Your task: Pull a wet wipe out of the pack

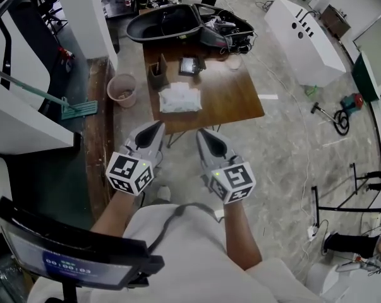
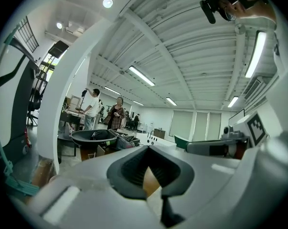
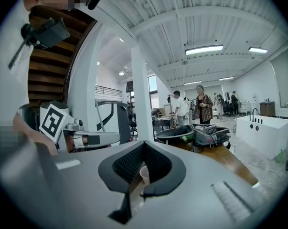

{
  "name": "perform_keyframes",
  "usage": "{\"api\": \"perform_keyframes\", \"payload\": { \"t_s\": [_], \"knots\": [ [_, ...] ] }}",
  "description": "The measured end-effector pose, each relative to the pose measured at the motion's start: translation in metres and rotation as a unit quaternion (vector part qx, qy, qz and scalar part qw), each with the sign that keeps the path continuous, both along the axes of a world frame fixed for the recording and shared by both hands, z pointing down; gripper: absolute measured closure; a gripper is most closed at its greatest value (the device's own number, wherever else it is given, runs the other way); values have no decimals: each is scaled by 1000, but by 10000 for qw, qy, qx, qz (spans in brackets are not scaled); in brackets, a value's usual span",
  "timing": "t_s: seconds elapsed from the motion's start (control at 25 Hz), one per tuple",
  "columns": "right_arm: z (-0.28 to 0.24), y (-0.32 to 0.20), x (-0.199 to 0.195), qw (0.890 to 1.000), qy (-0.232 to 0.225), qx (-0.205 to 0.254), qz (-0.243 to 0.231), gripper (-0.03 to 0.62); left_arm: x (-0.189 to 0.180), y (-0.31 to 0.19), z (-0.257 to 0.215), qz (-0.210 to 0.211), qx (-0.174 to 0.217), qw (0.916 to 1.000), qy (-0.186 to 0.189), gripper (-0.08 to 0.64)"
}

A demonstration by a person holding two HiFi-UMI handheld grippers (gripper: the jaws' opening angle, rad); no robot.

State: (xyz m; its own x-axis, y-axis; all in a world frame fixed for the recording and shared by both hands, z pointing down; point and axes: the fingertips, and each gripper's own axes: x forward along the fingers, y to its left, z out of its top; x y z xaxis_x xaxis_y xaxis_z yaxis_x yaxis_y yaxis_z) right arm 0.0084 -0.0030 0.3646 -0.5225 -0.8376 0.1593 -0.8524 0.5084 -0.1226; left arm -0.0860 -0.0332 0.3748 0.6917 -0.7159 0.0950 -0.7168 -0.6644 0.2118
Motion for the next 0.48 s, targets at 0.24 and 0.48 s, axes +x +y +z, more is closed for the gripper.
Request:
{"api": "perform_keyframes", "payload": {
  "t_s": [0.24,0.48],
  "knots": [
    [2,-21,-12,10000,23,-58,59,583,-19,-17,10,-21,-142,9999,52,557],
    [17,-42,-7,9999,10,-157,46,583,-21,-30,31,-112,-332,9994,14,557]
  ]
}}
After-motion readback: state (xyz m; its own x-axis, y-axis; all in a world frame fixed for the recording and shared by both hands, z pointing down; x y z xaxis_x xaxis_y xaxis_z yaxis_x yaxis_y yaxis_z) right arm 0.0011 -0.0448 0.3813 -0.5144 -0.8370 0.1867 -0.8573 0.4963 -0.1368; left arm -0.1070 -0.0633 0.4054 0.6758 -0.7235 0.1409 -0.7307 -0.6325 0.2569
